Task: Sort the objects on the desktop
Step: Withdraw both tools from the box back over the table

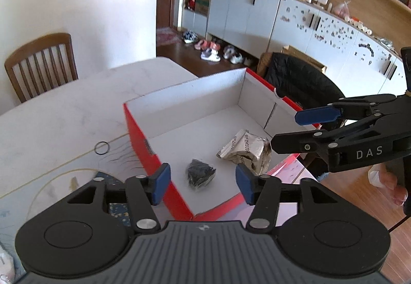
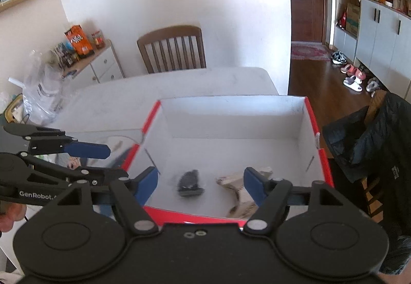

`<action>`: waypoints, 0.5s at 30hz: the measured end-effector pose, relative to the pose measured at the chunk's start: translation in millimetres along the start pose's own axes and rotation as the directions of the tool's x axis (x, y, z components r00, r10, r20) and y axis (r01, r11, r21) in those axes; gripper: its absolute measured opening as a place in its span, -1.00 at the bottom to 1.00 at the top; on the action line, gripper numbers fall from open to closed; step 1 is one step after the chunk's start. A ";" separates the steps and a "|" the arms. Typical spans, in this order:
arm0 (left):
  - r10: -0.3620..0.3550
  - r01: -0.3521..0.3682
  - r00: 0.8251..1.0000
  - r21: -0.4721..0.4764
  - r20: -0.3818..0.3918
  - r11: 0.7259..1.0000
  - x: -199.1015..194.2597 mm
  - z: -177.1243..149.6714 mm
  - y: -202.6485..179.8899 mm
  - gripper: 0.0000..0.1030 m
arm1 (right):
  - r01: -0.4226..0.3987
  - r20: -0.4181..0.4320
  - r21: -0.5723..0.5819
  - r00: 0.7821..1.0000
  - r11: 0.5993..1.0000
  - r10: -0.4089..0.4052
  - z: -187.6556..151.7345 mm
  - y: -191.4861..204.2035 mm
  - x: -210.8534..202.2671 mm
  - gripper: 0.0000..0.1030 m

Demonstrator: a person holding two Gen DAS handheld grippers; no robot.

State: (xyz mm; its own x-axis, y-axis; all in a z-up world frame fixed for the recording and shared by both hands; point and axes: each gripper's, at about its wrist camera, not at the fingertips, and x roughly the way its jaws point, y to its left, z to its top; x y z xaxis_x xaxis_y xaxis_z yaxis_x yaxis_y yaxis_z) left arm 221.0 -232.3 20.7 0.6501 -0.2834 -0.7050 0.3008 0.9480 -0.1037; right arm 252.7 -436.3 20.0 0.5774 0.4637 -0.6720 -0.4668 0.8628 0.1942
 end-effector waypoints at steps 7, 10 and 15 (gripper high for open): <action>0.011 -0.011 0.999 0.000 0.040 1.000 -26.9 -20.3 16.7 0.17 | -0.009 0.031 0.003 0.999 1.000 0.009 -11.7 27.5 -7.2 0.53; 0.003 -0.003 0.999 -0.017 0.036 1.000 -35.5 -30.5 28.6 0.17 | -0.020 0.035 0.003 0.999 1.000 0.020 -17.5 40.3 -9.3 0.56; 0.007 -0.005 0.999 -0.039 0.046 0.999 -50.0 -48.7 49.3 0.36 | -0.039 0.028 0.000 0.999 0.999 0.038 -26.8 64.9 -6.4 0.63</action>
State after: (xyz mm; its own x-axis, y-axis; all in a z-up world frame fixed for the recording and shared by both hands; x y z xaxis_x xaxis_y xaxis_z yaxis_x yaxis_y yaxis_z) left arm 169.4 -164.2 16.7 0.6834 -0.2832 -0.6729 0.2698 0.9544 -0.1277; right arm 200.7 -388.7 17.7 0.5776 0.5020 -0.6437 -0.4885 0.8443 0.2202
